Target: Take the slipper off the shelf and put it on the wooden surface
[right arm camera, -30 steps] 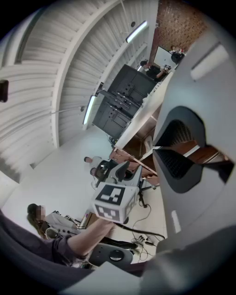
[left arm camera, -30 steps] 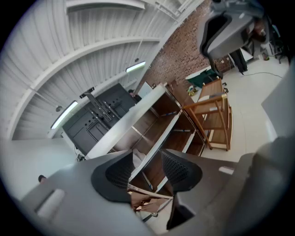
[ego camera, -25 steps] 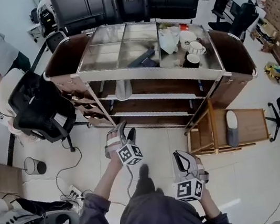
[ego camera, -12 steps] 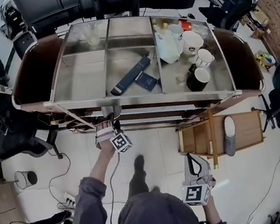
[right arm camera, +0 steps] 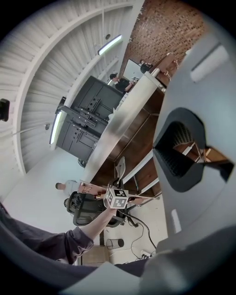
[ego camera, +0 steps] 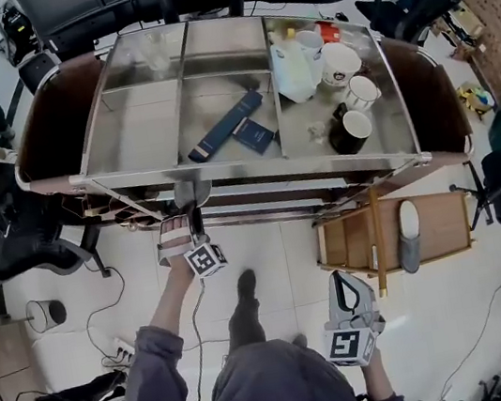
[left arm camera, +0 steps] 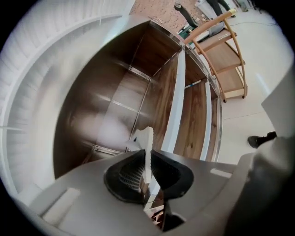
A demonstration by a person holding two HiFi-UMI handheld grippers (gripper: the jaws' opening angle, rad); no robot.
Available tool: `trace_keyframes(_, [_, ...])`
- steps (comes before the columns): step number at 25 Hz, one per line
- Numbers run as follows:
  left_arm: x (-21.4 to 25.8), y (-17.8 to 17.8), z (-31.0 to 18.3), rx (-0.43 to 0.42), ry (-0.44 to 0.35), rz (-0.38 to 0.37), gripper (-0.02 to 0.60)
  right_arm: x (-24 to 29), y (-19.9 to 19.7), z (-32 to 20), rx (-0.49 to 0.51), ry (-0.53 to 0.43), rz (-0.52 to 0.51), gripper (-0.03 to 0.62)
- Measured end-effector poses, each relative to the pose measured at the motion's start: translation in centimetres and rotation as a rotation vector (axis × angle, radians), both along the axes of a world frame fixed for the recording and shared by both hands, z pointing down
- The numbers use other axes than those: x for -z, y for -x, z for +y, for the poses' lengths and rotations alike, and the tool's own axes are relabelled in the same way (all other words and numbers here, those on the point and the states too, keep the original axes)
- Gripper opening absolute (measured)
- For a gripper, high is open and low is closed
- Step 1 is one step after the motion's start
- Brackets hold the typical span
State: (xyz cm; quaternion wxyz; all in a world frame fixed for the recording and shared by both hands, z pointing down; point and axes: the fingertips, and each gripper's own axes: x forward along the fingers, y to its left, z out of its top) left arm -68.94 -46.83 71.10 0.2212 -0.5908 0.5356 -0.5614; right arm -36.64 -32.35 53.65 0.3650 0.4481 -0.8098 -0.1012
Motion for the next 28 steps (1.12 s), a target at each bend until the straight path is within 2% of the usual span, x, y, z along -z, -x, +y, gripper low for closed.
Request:
trace_keyframes(3, [1.9,-2.2,4.1,0.001,-0.031,-0.005,0.052,0.8,-2.5,2.6,0.003,-0.033,-0.019,0.003])
trace_keyframes(8, [5.5,-10.1,15.1,0.021,-0.078,0.012,0.054,1.8,-10.5,10.1,-0.001,-0.122,-0.046,0.003])
trace_keyframes(11, [7.6,-18.1,22.5,0.005,-0.089,0.028,0.054,1.6,-17.3,16.0,-0.012,-0.154,-0.059,0.003])
trace_keyframes(15, [8.2,-31.0,29.8,-0.096,-0.048,0.07,0.055,1.6,-27.6,23.9,-0.082,-0.154,-0.042,0.003])
trace_keyframes(18, [9.8,-40.3,31.6,-0.185,-0.049,0.112,0.057,1.9,-35.1,28.1,-0.186,-0.151,-0.064,0.003])
trace_keyframes(22, [11.7,-52.6,30.7,-0.335,-0.079,0.154,0.055,1.5,-43.3,31.0,-0.323,-0.165,-0.069,0.003])
trace_keyframes(25, [11.7,-60.6,29.2,-0.414,-0.05,0.163,0.055,1.8,-47.9,32.1,-0.396,-0.166,-0.084,0.003])
trace_keyframes(28, [9.7,-68.2,26.2,-0.478,-0.011,0.161,0.055,0.3,-52.6,32.2,-0.462,-0.152,-0.072,0.003])
